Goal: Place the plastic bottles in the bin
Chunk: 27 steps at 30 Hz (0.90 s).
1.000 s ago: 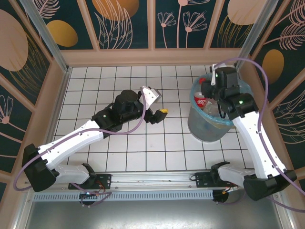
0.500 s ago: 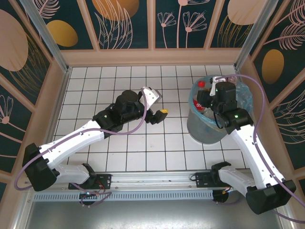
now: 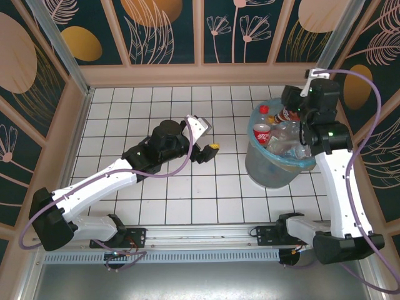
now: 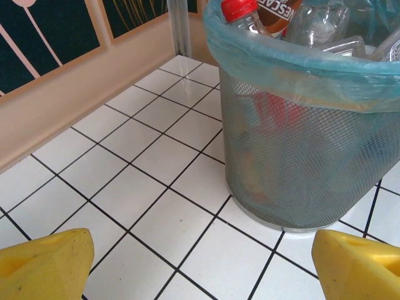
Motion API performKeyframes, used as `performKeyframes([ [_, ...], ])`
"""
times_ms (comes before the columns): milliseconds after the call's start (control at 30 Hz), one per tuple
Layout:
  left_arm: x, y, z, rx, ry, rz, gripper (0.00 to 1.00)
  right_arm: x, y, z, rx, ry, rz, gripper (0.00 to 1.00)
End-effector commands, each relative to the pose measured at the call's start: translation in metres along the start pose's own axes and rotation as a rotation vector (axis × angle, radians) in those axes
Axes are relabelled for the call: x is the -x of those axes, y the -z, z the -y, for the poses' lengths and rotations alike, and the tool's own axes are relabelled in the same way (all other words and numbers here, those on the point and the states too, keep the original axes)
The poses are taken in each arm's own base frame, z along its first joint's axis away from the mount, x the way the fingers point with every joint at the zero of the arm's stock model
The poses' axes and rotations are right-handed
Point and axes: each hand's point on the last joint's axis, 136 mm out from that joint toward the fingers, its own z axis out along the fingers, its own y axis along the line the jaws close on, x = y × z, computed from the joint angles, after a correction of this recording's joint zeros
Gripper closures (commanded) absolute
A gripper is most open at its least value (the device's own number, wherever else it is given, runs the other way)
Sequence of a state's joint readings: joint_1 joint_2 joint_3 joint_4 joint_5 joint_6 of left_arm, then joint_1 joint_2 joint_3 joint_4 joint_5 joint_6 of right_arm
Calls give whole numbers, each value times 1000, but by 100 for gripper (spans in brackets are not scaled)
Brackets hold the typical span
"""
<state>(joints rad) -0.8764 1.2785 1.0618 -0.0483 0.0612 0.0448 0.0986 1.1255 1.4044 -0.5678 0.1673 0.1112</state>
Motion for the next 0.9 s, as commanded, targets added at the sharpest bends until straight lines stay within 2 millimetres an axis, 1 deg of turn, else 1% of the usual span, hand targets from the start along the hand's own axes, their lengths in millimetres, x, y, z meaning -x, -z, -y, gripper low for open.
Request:
performKeyframes([
  [0, 10, 5, -2, 15, 2, 42, 10, -25, -15, 26, -71, -37, -74, 47],
  [33, 10, 5, -2, 16, 3, 43, 10, -30, -16, 27, -66, -47, -87, 47],
  [133, 9, 5, -2, 19, 3, 40, 10, -52, -19, 26, -32, -73, -153, 49],
  [267, 8, 6, -4, 27, 2, 42, 10, -84, -20, 24, -3, -91, -240, 51],
  [433, 5, 1, -3, 19, 9, 33, 10, -125, -26, 29, 13, -118, -349, 52],
  [500, 4, -1, -1, 12, 13, 28, 10, -139, -30, 29, 19, -128, -392, 52],
  [567, 4, -1, -2, 13, 15, 27, 10, -146, -32, 30, 19, -134, -417, 51],
  [633, 3, -1, -2, 16, 14, 24, 10, -143, -32, 32, 12, -136, -416, 51],
  [667, 3, 0, -3, 19, 15, 25, 10, -136, -31, 32, 11, -137, -402, 50],
  [733, 5, 1, -3, 24, 13, 30, 10, -115, -26, 30, 18, -137, -353, 49],
  [767, 5, 2, -4, 25, 12, 31, 10, -101, -22, 29, 18, -139, -322, 48],
  [800, 6, 2, -4, 29, 11, 34, 10, -92, -19, 28, 19, -141, -301, 46],
  [867, 7, 3, -5, 33, 11, 38, 10, -64, -8, 25, 26, -153, -242, 41],
])
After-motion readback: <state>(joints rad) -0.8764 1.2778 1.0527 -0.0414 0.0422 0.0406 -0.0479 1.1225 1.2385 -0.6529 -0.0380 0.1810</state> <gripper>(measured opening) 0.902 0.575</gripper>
